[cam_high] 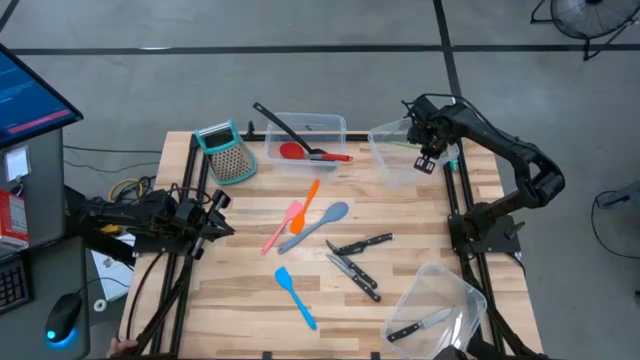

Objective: Pick & Place Kitchen Items
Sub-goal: Put the green spatula into the top right transparent bin

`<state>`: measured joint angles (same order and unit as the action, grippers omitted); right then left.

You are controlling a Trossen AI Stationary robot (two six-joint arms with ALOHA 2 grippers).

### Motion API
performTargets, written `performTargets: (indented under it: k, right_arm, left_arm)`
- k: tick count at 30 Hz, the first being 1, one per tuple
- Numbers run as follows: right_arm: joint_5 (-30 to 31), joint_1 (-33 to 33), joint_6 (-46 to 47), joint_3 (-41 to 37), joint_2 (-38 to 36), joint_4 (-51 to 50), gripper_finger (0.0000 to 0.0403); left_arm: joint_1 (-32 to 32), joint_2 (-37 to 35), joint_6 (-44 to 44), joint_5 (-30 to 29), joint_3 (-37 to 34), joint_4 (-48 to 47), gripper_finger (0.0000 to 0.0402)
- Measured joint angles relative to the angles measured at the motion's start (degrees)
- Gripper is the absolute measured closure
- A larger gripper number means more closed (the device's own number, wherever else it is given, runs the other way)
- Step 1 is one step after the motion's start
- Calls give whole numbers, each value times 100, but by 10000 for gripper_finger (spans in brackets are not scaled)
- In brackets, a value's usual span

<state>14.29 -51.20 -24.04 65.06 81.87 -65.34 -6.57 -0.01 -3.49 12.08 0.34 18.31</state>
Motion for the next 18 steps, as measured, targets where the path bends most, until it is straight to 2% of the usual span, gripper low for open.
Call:
performTargets:
  k: [7,18]
  right_arm:
    - [-241,-115,123,0,0,139,386]
    - [-228,-100,313,0,0,212,345]
  left_arm:
    - [0,0,0,0,0,0,393]
    - [0,0,0,0,0,0,393]
